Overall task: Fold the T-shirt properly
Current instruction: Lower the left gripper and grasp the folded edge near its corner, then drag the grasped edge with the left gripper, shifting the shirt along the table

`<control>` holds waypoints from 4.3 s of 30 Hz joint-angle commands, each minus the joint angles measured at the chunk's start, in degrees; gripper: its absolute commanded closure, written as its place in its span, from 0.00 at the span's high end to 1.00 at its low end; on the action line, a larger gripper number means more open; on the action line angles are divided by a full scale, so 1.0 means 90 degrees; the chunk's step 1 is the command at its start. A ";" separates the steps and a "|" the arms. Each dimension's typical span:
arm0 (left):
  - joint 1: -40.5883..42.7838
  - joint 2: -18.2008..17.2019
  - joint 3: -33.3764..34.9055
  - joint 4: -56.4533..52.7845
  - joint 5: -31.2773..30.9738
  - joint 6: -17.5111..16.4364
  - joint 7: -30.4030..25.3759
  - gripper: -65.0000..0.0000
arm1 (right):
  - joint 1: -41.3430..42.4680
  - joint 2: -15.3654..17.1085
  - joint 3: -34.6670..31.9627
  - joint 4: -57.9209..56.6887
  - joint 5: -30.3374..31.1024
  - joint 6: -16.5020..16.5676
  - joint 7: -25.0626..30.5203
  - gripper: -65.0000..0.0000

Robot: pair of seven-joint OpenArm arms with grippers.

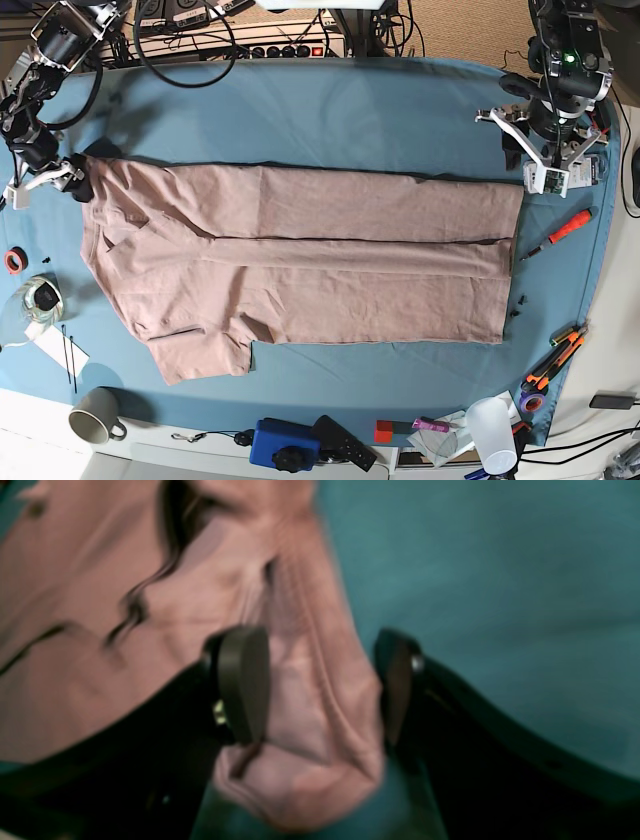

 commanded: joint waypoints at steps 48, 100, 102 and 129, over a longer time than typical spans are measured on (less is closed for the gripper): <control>-0.2528 0.0423 -0.0119 -0.3245 0.0146 0.0284 -0.0376 0.51 | 0.0012 -0.0095 0.0036 0.0012 0.0947 -0.0028 -0.1280 0.52; -0.2341 0.0423 -0.0151 -0.2742 -0.0393 0.0114 0.1991 0.00 | -0.0597 0.0500 0.0639 0.0573 0.1462 -0.0028 -0.1719 0.00; -0.2327 0.0423 -0.0151 -0.2739 -0.0406 0.0114 0.2006 0.00 | -0.0668 0.0500 0.0639 0.0826 0.1523 -0.0028 -0.1741 0.00; -0.0624 0.0087 -0.0165 -0.1401 -0.0449 0.0112 0.2021 0.00 | -0.2348 0.0495 0.1513 0.1693 0.1695 -0.0028 -0.1927 0.00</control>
